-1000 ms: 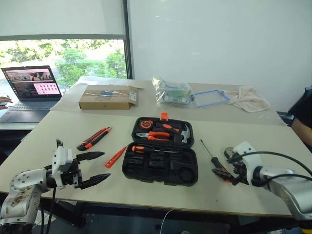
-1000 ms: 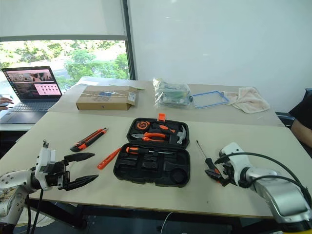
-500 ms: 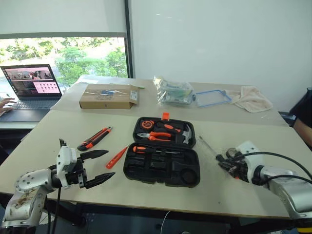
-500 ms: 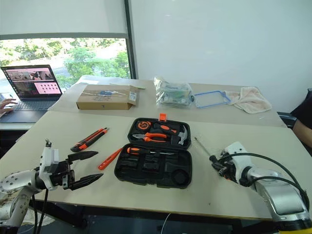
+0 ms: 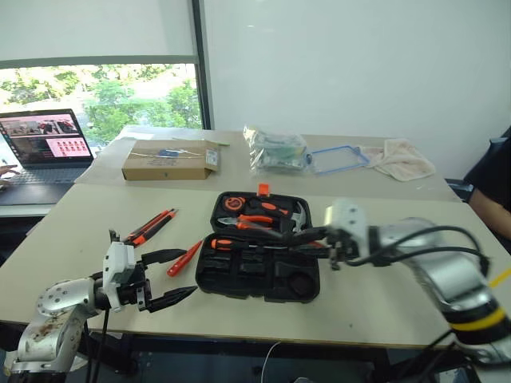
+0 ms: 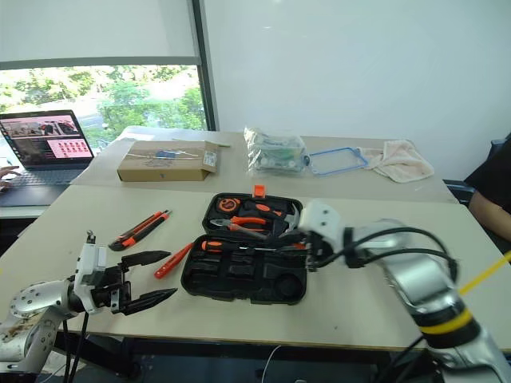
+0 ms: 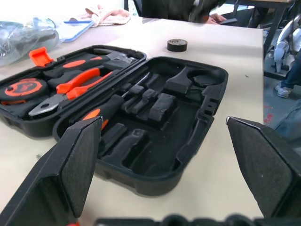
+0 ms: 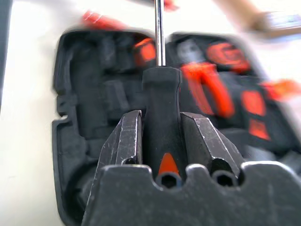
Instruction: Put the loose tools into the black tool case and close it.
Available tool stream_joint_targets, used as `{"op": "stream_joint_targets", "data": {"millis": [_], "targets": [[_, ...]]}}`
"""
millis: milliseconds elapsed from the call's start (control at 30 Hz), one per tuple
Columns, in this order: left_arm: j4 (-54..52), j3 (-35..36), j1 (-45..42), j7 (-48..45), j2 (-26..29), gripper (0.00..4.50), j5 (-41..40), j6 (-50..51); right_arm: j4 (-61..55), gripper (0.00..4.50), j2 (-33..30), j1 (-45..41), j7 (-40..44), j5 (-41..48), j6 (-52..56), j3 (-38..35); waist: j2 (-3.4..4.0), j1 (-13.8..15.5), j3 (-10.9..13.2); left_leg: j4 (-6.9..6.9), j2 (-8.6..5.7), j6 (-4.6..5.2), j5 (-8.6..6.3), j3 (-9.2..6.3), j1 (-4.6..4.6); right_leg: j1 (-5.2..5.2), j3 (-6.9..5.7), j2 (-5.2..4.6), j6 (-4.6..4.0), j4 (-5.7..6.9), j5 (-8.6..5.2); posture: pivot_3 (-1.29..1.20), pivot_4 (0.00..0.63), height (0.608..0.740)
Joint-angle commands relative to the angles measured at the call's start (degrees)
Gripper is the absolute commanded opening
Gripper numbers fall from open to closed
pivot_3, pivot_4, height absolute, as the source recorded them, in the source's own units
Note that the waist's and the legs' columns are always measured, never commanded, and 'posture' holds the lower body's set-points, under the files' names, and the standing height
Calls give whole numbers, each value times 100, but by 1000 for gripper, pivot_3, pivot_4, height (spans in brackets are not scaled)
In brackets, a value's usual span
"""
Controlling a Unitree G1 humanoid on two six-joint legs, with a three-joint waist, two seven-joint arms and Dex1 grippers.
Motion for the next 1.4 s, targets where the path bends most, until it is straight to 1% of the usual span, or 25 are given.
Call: {"op": "stream_joint_targets", "data": {"millis": [33,100,200,300,467,600,933,967,1000,1167,1200,1300,1400], "targets": [[-26,7,-96,76,-51,4500,28,-141,434,937,-10,-368,161,-592,-3,504,0,40,0,1,0,-3,2,0,-3,0,-2,-1,0,-1,0,0,150,740],[-32,-24,-50,94,-77,4500,60,-150,656,937,42,-493,192,-884,-42,800,1,61,0,3,-3,-2,1,0,-11,-4,-26,-14,0,-4,1,0,150,740],[-76,-68,2,116,-102,4500,87,-170,862,937,164,-678,269,-1085,137,1008,1,35,0,-2,-4,4,-4,4,-25,-8,-57,-20,2,-5,1,0,150,740],[-135,-55,24,185,-116,4500,87,-151,1065,937,213,-795,284,-1392,45,1182,1,-4,0,-10,-5,4,-5,8,-34,-17,-71,-22,3,-9,2,0,150,740],[-251,-38,141,245,-105,4500,82,-135,1346,937,310,-953,416,-1647,-90,1277,2,-27,0,-16,-3,-1,-6,7,-33,-15,-87,-23,5,-11,1,0,150,740],[-265,-23,171,288,-95,4500,85,-139,1376,937,343,-1004,726,-1776,-197,1443,4,-21,1,-11,-3,-2,-5,6,-29,-7,-87,-25,5,-10,1,0,150,740],[-258,26,194,392,-89,4500,92,-162,1477,937,603,-1160,862,-2054,-3,1527,4,-53,1,-17,-2,-7,-3,8,-20,-6,-89,-24,4,-8,1,0,150,740],[-269,22,196,402,-90,4500,94,-162,1475,1937,608,-1164,885,-2072,25,1516,4,-54,1,-17,-1,-7,-3,8,-20,-6,-89,-24,4,-8,1,0,150,740],[-263,20,181,413,-90,4500,93,-159,1459,2156,597,-1177,972,-2051,51,1511,4,-55,1,-16,-1,-9,-2,8,-19,-6,-88,-24,4,-7,1,0,150,740],[-256,28,181,446,-86,4500,97,-170,1257,3881,585,-1228,1319,-1603,-9,1056,4,-54,1,-21,-2,-10,-2,8,-16,-6,-88,-24,4,-8,1,0,150,740],[-234,36,184,445,-84,4500,99,-174,1231,4122,519,-1251,1493,-1442,-69,907,4,-58,1,-21,-1,-10,-2,8,-16,-6,-89,-23,4,-7,1,0,150,740],[-159,54,148,437,-63,4500,101,-166,1197,4122,366,-1280,1950,-994,-276,556,11,-59,6,-24,-1,-10,-2,9,-16,-8,-89,-23,4,-8,1,0,150,740],[-110,56,85,448,-54,4500,105,-153,1298,4122,313,-1230,2043,-832,-538,378,12,-48,6,-22,-2,-10,-2,9,-17,-5,-89,-24,4,-8,1,0,150,740]]}}
